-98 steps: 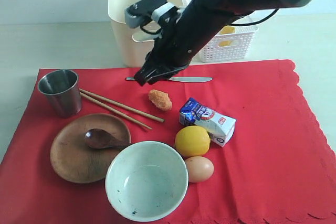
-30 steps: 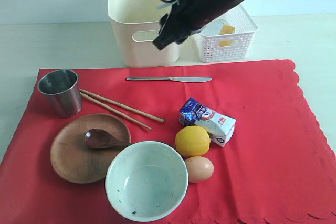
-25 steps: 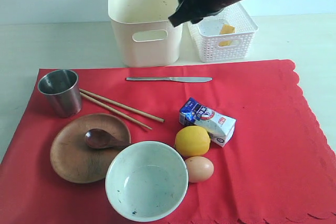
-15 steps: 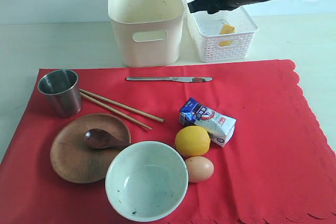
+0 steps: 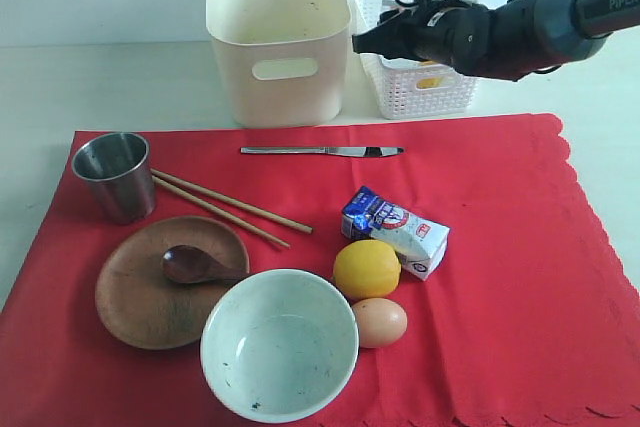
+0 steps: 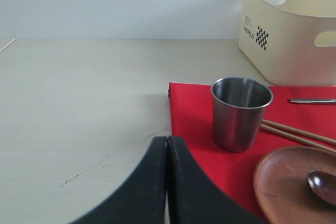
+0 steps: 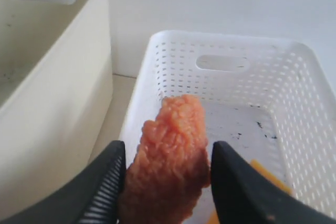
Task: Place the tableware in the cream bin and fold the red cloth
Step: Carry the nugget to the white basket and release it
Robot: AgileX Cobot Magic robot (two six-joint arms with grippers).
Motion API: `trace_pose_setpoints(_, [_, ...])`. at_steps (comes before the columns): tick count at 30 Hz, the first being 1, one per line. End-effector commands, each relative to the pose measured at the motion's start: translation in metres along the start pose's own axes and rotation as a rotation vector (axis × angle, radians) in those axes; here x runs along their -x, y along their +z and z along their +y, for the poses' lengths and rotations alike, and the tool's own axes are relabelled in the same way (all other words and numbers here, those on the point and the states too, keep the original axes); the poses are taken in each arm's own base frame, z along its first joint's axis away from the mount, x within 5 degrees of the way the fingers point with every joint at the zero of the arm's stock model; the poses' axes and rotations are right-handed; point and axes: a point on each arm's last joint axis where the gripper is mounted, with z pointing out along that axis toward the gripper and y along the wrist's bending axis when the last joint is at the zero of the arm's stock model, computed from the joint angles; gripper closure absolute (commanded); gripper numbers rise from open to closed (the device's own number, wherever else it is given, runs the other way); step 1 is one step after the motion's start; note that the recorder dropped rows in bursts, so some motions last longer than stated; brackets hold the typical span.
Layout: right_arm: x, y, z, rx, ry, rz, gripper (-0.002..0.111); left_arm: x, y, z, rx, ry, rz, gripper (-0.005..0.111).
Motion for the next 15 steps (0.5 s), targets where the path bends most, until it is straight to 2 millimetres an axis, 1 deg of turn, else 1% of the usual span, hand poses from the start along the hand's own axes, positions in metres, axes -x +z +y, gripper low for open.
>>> trace_pose_setpoints(1, [0.0004,0.0026,-0.0081,-0.064,0.061,-0.047,0.094,-0.0002,-0.0001,0.0003,0.004,0.004,-0.008,0.107])
trace_pose_setpoints(5, [-0.0015,0.0027,-0.0073,-0.057,0.005,-0.025,0.078,-0.0002,-0.0001,0.0003,0.004,0.004,-0.008,0.107])
trace_pose_setpoints(9, [-0.0020,0.0027,-0.0061,-0.053,0.003,-0.019,0.059,-0.0002,-0.0001,0.0003,0.004,0.004,-0.008,0.107])
trace_pose_setpoints(15, [0.0002,0.0013,-0.0058,-0.050,0.002,-0.019,0.044,-0.0002,-0.0001,0.0003,0.004,0.004,-0.008,0.107])
